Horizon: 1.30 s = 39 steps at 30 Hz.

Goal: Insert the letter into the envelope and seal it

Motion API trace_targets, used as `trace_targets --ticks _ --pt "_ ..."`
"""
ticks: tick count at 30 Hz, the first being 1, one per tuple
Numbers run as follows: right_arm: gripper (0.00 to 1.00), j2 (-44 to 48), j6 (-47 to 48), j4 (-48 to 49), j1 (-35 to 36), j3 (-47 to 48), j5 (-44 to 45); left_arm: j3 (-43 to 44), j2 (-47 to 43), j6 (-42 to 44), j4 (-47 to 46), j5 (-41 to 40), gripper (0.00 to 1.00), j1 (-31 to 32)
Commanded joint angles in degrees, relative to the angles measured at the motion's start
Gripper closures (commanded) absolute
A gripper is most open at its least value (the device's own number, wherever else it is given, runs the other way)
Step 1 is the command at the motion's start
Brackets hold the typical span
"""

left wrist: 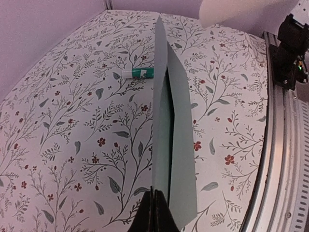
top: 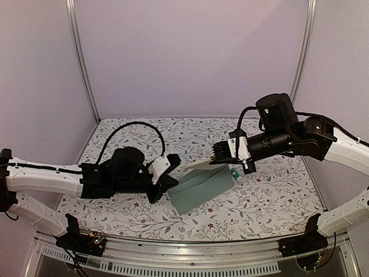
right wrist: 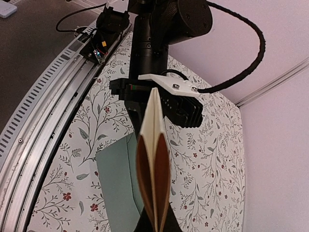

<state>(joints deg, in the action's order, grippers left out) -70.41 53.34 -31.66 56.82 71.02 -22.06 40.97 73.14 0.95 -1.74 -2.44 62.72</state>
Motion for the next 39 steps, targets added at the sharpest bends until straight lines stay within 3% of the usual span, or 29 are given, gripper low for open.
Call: trace_targets --ticks 1,11,39 --pt "1.0 -3.5 -1.0 -5.0 -0.3 2.8 -1.3 1.7 0.1 0.7 0.4 5.1 1.0 -0.1" --pt "1.0 -6.7 -1.0 -8.3 -0.3 4.6 -4.2 1.9 -0.8 0.2 0.8 7.7 1.0 -0.1" --pt "1.0 -11.4 -1.4 -10.4 -0.3 4.6 1.2 1.5 -2.2 0.6 -0.1 13.3 1.0 0.0"
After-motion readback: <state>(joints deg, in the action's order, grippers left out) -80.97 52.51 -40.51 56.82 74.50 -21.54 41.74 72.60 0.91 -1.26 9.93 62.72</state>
